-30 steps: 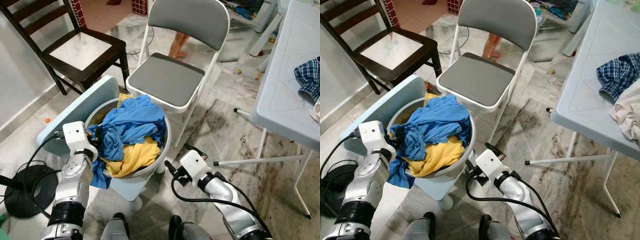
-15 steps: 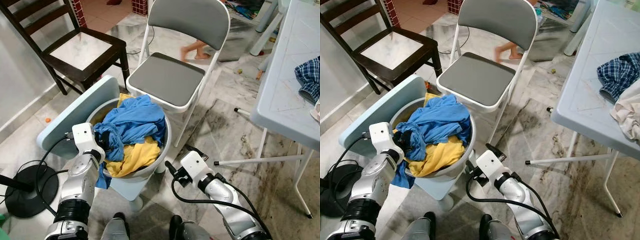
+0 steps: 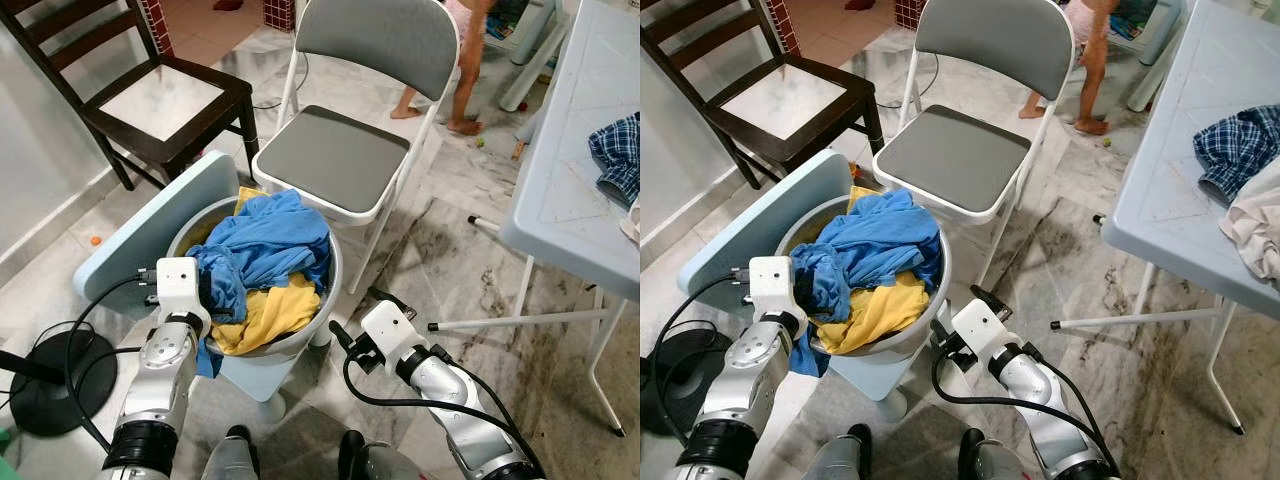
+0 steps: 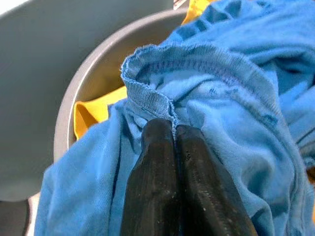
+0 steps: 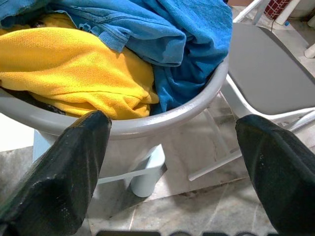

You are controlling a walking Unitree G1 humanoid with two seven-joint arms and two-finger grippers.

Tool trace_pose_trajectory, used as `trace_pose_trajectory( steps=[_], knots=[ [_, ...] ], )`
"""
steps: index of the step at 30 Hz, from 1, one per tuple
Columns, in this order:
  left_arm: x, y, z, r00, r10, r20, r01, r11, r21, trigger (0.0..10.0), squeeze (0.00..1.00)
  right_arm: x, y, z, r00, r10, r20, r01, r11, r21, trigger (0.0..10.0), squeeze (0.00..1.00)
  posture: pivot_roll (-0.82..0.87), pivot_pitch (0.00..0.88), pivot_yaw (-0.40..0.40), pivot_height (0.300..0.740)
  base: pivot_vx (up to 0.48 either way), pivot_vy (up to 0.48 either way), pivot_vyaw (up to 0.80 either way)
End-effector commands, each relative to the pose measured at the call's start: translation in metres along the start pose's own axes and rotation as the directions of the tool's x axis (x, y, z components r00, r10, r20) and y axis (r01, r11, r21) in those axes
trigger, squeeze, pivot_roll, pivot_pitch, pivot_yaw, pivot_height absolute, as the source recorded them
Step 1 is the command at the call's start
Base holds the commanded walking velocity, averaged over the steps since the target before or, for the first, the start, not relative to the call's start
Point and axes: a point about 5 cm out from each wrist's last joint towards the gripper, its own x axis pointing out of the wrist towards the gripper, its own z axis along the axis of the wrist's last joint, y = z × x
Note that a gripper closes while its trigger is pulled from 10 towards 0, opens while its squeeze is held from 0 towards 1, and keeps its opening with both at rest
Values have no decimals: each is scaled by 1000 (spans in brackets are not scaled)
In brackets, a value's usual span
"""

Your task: Hang hanger

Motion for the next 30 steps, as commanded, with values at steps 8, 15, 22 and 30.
trace_pose_trajectory(
  steps=[8, 15, 22, 30],
  knots=[
    [-4, -5, -3, 1000, -20, -5, 21, 998, 51, 0, 0, -3, 2, -6, 1000, 2, -26, -2, 1000, 9, 10000, 0, 168, 257, -21, 740, 0, 0, 0],
    [-16, -44, -12, 940, -334, -66, 339, 899, 276, 0, 0, -3, 2, -6, 1000, -2, -24, 2, 1000, 8, 10000, 0, 172, 255, -22, 740, 0, 0, 0],
    [-30, -51, -29, 895, -420, -149, 444, 816, 370, 0, 0, -2, 2, -5, 1000, 1, -22, -1, 1000, 6, 10000, 0, 174, 258, -23, 740, 0, 0, 0],
    [-30, -38, 13, 924, -350, 155, 235, 838, 493, 10000, 0, -1, 3, -5, 1000, 4, -24, -4, 1000, 7, 10000, 0, 184, 259, -24, 740, 0, 0, 0]
  ],
)
